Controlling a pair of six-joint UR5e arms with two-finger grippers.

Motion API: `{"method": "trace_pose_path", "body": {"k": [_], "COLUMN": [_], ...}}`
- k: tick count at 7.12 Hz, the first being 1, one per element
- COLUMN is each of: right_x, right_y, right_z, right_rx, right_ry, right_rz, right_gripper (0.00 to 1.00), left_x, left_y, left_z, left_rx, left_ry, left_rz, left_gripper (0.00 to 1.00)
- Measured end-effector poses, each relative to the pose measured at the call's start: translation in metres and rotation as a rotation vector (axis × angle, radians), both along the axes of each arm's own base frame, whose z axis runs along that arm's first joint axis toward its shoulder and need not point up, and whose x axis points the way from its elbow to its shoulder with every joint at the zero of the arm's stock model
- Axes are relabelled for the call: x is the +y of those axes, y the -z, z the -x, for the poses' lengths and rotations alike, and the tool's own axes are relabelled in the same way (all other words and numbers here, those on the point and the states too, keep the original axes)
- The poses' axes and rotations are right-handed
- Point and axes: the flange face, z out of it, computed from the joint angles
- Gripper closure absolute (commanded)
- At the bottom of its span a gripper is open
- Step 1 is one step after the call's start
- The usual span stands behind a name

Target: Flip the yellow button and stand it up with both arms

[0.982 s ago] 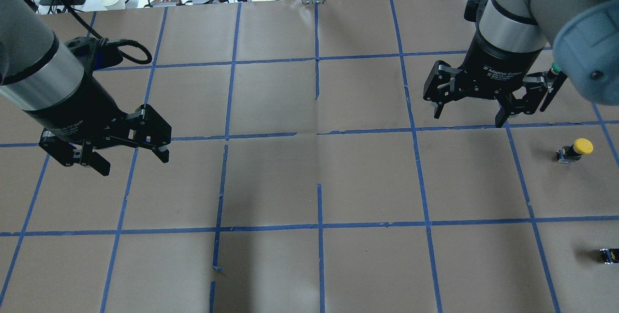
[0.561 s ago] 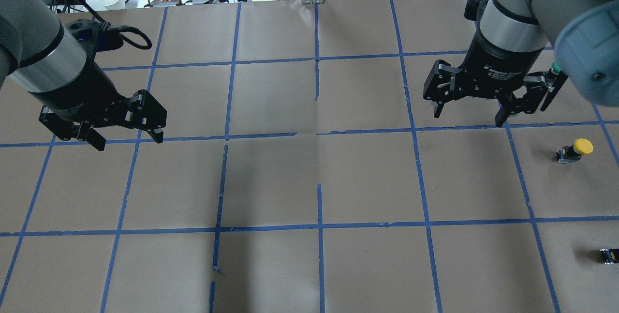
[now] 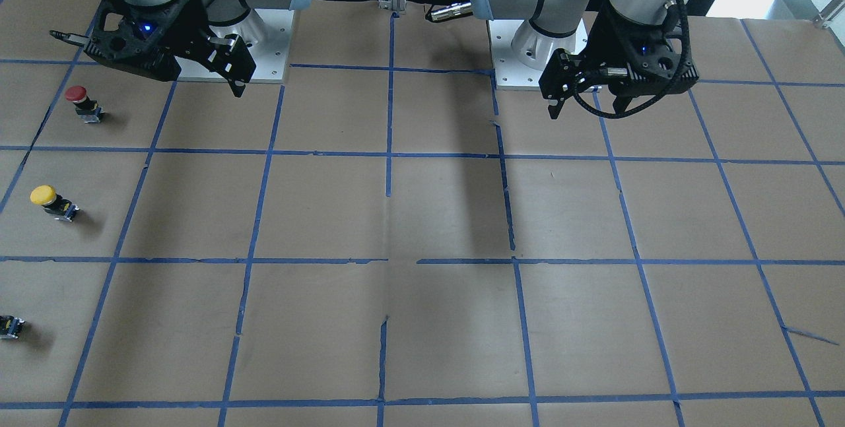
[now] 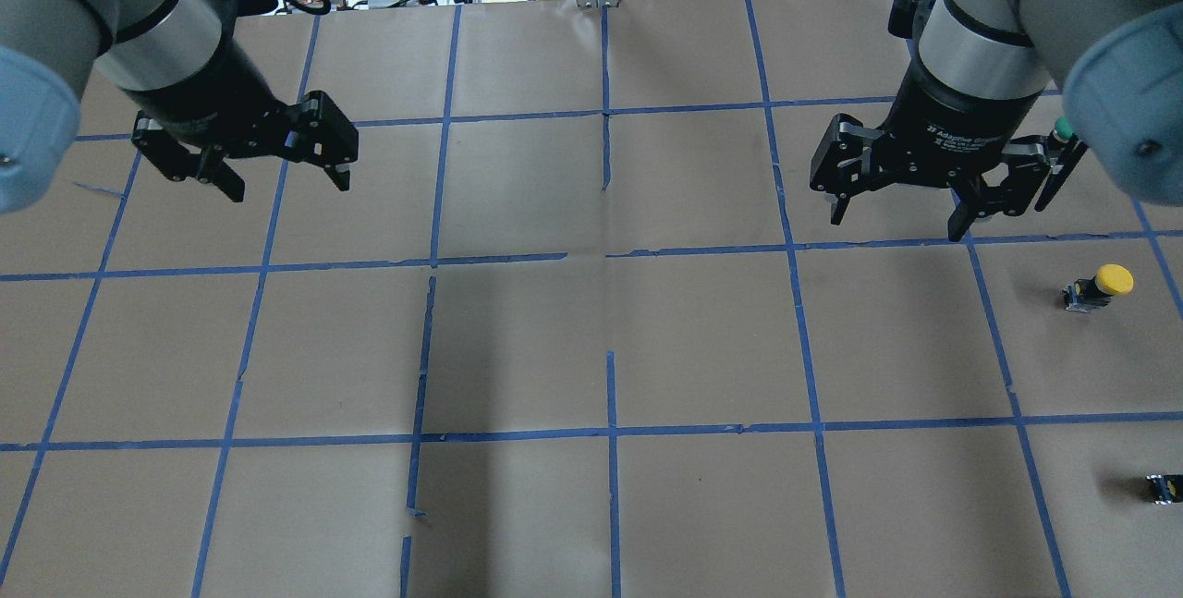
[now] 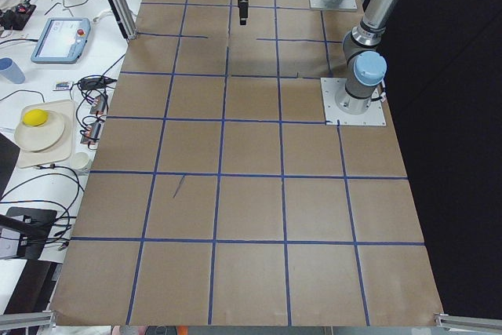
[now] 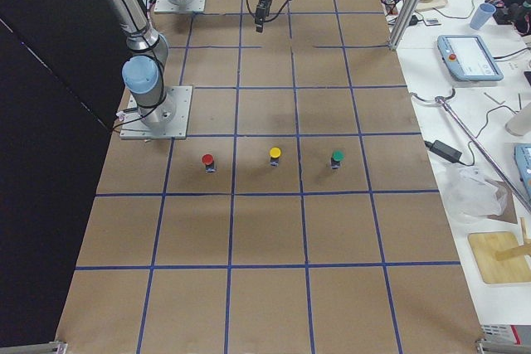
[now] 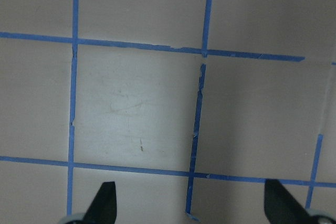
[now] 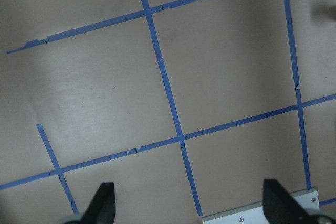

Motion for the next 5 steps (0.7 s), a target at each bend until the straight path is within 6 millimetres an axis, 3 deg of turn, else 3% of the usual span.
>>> {"method": "trace_pose_path", "body": {"k": [5], "right_x": [0.0024], "right_y": [-0.0066], "right_z": [0.0003], "right_rx": [-0.001], "right_ry": [0.001], "right_rz": [0.023], "right_gripper": [0.00], "left_x": [0.0000], "left_y": [-0.0062], "left_z": [0.0146], "left_rx": [0.026], "left_ry": [0.007], "left_rz": [0.007], "left_gripper": [0.00]}}
